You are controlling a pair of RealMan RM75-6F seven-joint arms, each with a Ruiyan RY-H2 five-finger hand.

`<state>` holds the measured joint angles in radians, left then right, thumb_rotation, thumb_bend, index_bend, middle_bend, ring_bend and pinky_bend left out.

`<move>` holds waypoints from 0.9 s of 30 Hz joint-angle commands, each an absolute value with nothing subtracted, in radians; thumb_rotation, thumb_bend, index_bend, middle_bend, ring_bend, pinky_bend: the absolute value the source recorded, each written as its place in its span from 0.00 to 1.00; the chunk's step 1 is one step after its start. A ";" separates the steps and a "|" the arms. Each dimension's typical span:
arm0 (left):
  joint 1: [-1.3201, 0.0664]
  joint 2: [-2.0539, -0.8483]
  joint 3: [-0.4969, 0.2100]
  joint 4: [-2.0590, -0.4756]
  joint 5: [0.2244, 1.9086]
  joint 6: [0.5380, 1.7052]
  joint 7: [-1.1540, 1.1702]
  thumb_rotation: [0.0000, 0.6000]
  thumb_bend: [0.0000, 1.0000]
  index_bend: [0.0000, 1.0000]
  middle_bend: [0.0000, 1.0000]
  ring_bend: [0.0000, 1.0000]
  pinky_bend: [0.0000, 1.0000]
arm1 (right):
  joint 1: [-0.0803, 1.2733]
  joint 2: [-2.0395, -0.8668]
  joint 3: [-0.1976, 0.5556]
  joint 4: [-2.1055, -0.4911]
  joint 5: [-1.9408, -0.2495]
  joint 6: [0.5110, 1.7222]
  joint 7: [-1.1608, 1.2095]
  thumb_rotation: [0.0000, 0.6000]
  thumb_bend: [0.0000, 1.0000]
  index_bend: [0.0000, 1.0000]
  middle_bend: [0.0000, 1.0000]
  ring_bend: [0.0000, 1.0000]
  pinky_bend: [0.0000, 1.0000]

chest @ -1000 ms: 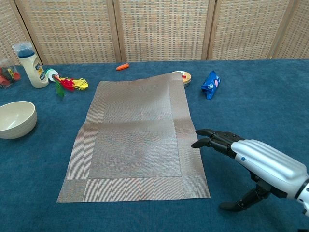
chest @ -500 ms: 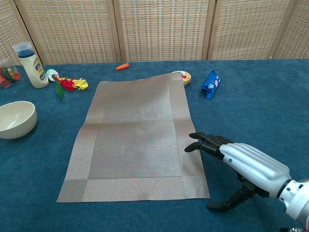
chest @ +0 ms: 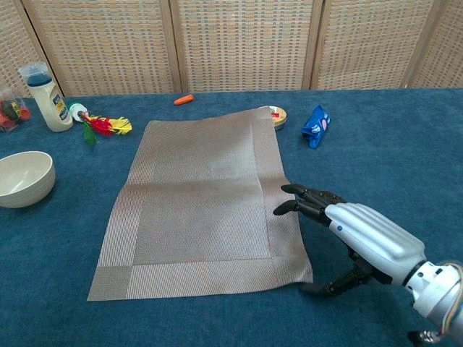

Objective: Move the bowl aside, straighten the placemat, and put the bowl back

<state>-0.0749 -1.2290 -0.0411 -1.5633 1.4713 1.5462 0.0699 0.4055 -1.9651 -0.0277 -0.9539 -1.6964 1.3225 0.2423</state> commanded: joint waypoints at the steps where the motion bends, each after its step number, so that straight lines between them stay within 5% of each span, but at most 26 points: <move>1: -0.074 -1.229 -0.042 -1.563 1.471 1.545 0.068 1.00 0.22 0.01 0.00 0.00 0.00 | 0.404 -1.974 -0.027 -0.940 -1.709 1.358 0.272 1.00 0.52 0.22 0.00 0.00 0.00; 13: -0.073 -1.225 -0.047 -1.567 1.471 1.535 0.051 1.00 0.22 0.02 0.00 0.00 0.00 | 0.409 -1.983 -0.033 -0.929 -1.700 1.361 0.312 1.00 0.50 0.30 0.02 0.00 0.00; 20: -0.071 -1.222 -0.051 -1.568 1.467 1.532 0.045 1.00 0.23 0.06 0.00 0.00 0.00 | 0.408 -2.026 -0.008 -0.880 -1.693 1.406 0.339 1.00 0.46 0.47 0.15 0.00 0.00; 27: -0.071 -1.222 -0.053 -1.566 1.465 1.527 0.043 1.00 0.23 0.06 0.00 0.00 0.00 | 0.413 -2.052 -0.011 -0.837 -1.690 1.409 0.369 1.00 0.45 0.52 0.19 0.00 0.01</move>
<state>-0.0709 -1.2218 -0.0530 -1.5666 1.4646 1.5263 0.0433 0.4127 -2.0497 -0.0089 -0.8397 -1.6889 1.4077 0.3674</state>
